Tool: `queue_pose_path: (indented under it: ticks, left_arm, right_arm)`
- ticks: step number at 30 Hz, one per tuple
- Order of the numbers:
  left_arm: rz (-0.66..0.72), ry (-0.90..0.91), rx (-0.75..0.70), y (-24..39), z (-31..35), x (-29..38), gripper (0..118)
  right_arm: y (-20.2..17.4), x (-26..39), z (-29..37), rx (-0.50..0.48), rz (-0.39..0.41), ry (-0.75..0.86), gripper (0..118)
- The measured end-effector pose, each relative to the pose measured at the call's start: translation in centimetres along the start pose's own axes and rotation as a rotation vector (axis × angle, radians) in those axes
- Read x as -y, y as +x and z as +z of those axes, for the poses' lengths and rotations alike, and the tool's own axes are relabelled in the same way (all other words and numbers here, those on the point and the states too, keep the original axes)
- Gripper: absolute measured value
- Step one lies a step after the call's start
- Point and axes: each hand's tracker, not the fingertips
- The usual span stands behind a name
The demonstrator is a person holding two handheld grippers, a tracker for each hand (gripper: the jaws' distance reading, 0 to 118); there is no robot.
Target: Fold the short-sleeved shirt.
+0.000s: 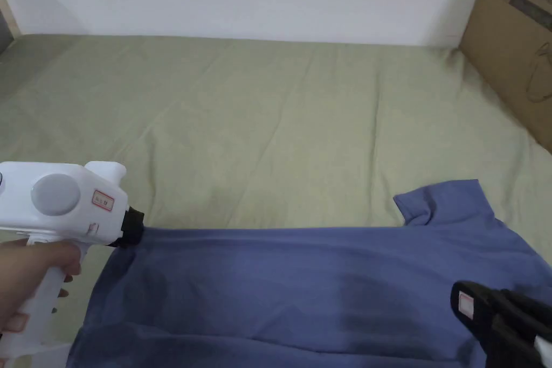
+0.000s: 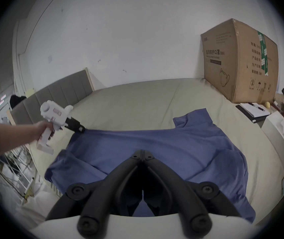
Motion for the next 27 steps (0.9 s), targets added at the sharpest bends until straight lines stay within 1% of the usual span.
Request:
queue_pose_path:
  ticks: [2,4,5,6,7,8,10,11,12,13,14,15,16,18,20,21,22,23,24,25,26,27]
  left_arm:
    - [-0.02,0.073,-0.005,1.2,1.4,0.6,0]
    - [0.013,0.164,-0.003,1.1,3.0,1.3,0]
    - [0.027,0.2,0.0,1.3,3.8,1.2,0]
    - [0.041,0.231,0.011,1.3,4.5,1.5,0]
    - [0.045,0.255,0.021,1.3,4.9,1.8,0]
    - [0.036,0.275,0.033,1.3,5.4,2.1,0]
    - [0.008,0.31,0.039,1.7,5.6,2.7,0]
    - [-0.007,0.321,0.033,1.8,5.8,3.0,0]
    - [-0.021,0.326,0.031,1.8,6.1,3.2,0]
    - [-0.023,0.317,0.039,2.2,6.4,3.1,0]
    - [-0.023,0.314,0.044,2.1,6.4,3.2,0]
    - [-0.017,0.311,0.046,2.1,6.4,3.5,0]
    - [-0.01,0.308,0.042,2.1,6.4,3.7,0]
    - [0.02,0.294,0.053,2.2,6.2,4.1,0]
    - [0.049,0.285,0.059,1.9,5.9,4.5,0]
    - [0.06,0.284,0.055,1.8,5.4,4.6,0]
    - [0.066,0.28,0.052,1.7,5.2,4.7,0]
    - [0.07,0.275,0.053,1.5,5.0,4.7,0]
    - [0.073,0.275,0.055,1.4,4.9,4.7,0]
    - [0.076,0.275,0.054,1.3,4.8,4.6,0]
    - [0.078,0.268,0.047,1.3,4.6,4.6,0]
    - [0.084,0.26,0.044,1.2,4.5,4.5,0]
  right_arm:
    - [1.8,-2.2,0.3,-0.016,-0.021,0.09,0]
    - [4.6,-4.9,0.3,-0.144,-0.017,0.21,0]
    - [5.6,-6.3,-0.1,-0.127,-0.001,0.224,0]
    - [6.8,-8.2,-1.2,-0.061,0.017,0.202,0]
    - [8.0,-9.8,-2.7,-0.025,0.01,0.144,0]
    - [9.7,-11.5,-4.6,-0.006,-0.022,0.06,0]
    - [13.6,-13.6,-9.1,0.024,-0.141,-0.106,0]
    - [15.1,-14.0,-10.8,0.047,-0.181,-0.155,18]
    - [17.6,-14.4,-13.1,0.05,-0.202,-0.223,49]
    - [18.7,-14.4,-14.7,0.087,-0.195,-0.259,92]
    - [19.4,-14.3,-16.2,0.142,-0.181,-0.315,118]
    - [20.4,-14.0,-18.1,0.183,-0.173,-0.411,113]
    - [20.9,-13.7,-18.5,0.18,-0.168,-0.403,108]
    - [22.2,-12.6,-21.1,0.256,-0.164,-0.518,109]
    - [23.6,-10.7,-23.2,0.322,-0.149,-0.616,108]
    - [24.1,-9.9,-24.0,0.37,-0.138,-0.642,102]
    - [24.4,-9.3,-24.4,0.393,-0.134,-0.655,94]
    - [24.7,-8.8,-24.7,0.39,-0.149,-0.682,88]
    - [22.3,-8.4,-22.5,0.443,-0.239,-0.669,88]
    - [21.3,-8.4,-21.7,0.468,-0.191,-0.65,81]
    - [20.5,-8.7,-20.9,0.434,-0.172,-0.62,75]
    - [19.8,-9.0,-20.2,0.423,-0.159,-0.621,61]
